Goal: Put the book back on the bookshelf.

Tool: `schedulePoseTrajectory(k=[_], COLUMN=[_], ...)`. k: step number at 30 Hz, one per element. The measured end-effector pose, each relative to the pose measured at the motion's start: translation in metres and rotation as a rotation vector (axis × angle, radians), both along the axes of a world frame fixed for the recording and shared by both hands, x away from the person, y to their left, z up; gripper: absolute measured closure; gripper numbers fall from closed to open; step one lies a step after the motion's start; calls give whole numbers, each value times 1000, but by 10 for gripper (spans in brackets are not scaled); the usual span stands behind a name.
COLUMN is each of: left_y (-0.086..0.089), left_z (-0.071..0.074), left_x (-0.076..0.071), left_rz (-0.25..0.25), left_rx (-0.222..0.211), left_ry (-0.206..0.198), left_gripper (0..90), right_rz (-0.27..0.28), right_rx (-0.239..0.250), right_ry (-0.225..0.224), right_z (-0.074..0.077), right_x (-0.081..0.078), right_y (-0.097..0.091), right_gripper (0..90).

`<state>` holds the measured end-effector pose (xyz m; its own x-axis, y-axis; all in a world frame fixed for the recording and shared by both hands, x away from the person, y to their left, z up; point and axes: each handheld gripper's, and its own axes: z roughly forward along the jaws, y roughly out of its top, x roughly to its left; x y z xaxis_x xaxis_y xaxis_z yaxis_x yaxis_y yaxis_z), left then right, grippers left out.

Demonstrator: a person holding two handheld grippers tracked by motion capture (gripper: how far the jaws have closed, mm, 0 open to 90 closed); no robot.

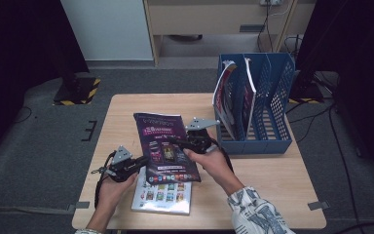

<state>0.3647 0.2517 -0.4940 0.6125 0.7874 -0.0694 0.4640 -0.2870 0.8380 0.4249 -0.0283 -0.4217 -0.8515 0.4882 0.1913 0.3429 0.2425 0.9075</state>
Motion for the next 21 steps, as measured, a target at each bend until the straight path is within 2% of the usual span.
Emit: schedulePoseTrajectory(k=[7, 11, 21], left_y=[0, 0, 0], left_z=[0, 1, 1], left_x=[0, -1, -1], left_rz=[-1, -4, -6], left_rx=[1, 4, 5], left_ry=[-2, -9, -14], left_gripper=[811, 812, 811], right_rz=[1, 7, 13], right_rx=[8, -11, -13], right_ry=[-2, -2, 3], right_z=[-4, -6, -7], right_x=[1, 1, 2], right_y=[1, 2, 2], right_gripper=[806, 800, 802])
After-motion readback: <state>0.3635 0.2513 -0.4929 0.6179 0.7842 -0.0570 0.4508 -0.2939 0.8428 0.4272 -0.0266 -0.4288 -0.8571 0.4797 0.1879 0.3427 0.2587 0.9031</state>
